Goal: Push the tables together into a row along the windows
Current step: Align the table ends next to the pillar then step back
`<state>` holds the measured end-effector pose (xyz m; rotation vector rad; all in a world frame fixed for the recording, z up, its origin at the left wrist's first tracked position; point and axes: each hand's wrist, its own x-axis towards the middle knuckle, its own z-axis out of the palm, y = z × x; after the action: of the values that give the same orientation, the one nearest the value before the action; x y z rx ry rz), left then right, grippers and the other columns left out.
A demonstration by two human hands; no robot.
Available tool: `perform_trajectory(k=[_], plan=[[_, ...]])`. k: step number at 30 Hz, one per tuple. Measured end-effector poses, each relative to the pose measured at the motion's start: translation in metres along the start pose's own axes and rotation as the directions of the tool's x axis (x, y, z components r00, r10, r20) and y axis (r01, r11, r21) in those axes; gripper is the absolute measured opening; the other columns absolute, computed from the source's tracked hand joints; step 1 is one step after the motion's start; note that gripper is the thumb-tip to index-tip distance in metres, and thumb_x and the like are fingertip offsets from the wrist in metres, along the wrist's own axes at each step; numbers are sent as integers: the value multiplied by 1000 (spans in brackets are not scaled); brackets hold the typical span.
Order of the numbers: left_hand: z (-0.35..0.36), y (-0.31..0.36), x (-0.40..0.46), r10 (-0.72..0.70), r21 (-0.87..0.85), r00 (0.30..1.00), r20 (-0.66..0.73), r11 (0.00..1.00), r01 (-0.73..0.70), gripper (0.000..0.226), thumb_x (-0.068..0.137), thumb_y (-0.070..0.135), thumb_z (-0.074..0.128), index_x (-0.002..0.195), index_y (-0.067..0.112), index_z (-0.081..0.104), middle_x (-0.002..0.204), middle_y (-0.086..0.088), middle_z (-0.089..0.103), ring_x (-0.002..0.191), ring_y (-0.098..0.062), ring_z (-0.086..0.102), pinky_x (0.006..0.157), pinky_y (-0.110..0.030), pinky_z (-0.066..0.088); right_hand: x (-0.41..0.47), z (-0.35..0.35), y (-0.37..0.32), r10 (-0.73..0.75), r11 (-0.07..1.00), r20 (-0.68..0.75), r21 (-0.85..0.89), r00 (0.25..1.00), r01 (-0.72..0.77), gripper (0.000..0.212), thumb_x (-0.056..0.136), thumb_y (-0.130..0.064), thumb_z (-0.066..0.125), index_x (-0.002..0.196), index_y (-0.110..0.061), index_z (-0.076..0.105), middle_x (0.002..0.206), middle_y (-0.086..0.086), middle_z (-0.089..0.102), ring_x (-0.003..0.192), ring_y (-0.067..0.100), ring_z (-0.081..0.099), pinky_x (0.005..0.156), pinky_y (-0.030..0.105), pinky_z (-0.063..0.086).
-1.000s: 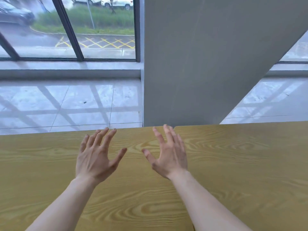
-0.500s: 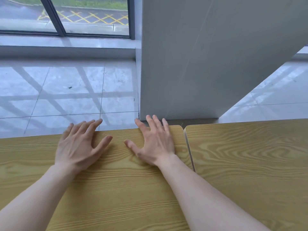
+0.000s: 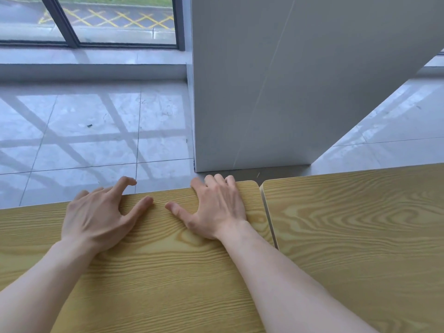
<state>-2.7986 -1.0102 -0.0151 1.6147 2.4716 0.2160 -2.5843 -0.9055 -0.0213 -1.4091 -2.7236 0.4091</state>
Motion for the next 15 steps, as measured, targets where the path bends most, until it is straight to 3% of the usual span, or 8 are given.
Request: perform_trajectory(k=[4, 8, 15], plan=[[0, 5, 3, -7, -16, 1000, -16, 1000, 7, 72, 80, 92, 20, 115, 37, 50, 53, 8, 55, 65, -26, 52, 74, -43, 36, 3, -1, 6, -41, 999, -3, 16, 999, 41, 78, 84, -92, 33, 112, -23, 58, 93, 6, 63, 87, 25, 51, 94, 45, 38], [-1, 14, 6, -15, -26, 999, -34, 1000, 15, 69, 79, 89, 26, 113, 34, 50, 44, 3, 51, 63, -29, 48, 71, -44, 36, 7, -4, 13, -70, 997, 21, 27, 997, 69, 83, 82, -94, 34, 124, -24, 53, 88, 4, 63, 79, 24, 44, 94, 45, 37], [3, 22, 10, -12, -73, 998, -63, 997, 8, 66, 74, 95, 25, 103, 38, 41, 49, 0, 56, 67, -35, 53, 64, -45, 37, 7, -7, 23, -62, 998, 14, 14, 998, 61, 90, 80, -96, 34, 131, -22, 48, 89, 5, 63, 78, 24, 40, 94, 45, 36]])
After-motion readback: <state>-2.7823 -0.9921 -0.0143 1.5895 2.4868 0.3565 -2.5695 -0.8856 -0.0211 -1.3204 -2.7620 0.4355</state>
